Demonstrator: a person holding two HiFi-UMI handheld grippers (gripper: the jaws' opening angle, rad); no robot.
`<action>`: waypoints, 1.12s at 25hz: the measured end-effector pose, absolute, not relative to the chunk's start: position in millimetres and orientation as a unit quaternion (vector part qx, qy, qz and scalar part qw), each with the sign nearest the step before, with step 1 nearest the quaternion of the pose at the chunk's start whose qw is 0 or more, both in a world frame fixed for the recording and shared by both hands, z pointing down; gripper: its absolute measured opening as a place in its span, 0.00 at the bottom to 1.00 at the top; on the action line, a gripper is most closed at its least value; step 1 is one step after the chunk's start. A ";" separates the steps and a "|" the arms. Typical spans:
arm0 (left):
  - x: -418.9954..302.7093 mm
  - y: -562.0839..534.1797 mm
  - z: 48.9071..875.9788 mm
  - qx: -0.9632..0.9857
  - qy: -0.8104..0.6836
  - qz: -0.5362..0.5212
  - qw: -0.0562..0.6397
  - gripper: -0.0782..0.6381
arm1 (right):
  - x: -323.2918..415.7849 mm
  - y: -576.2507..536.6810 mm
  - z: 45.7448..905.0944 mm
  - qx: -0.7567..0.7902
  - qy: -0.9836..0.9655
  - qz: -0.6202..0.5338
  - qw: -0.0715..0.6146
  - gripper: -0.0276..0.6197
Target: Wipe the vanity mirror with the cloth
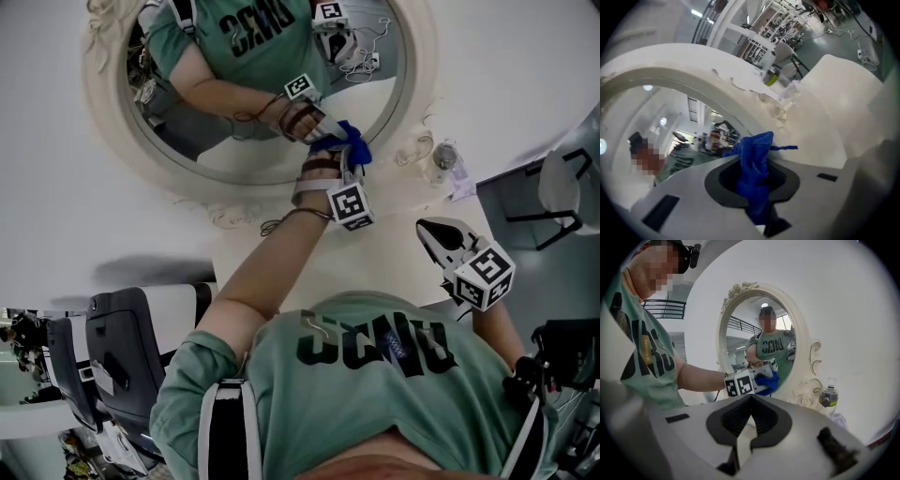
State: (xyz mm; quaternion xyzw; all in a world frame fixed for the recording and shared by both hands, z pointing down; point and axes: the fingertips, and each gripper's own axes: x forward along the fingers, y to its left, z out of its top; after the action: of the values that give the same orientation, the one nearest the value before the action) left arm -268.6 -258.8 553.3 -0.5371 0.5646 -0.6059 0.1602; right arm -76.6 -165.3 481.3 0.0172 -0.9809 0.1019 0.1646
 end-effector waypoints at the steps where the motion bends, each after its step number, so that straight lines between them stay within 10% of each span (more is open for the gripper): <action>1: -268.6 -256.9 576.0 -0.549 0.558 -0.609 0.128 0.21 | -75.8 -165.6 482.6 0.018 -0.981 0.105 0.165 0.05; 19: -258.8 -252.9 599.8 -0.615 0.549 -0.565 0.040 0.20 | -81.0 -159.4 474.0 0.011 -0.982 0.091 0.163 0.05; 28: -324.4 -187.8 294.4 -0.457 0.709 -0.468 0.265 0.21 | -96.6 -155.1 449.9 -0.004 -0.988 0.068 0.141 0.05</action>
State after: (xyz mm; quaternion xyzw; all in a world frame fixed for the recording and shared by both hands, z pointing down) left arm -324.4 -187.8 294.4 -0.4571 0.7087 -0.4675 0.2649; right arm -96.6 -155.1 449.9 -0.0041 -0.9877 0.0681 0.1409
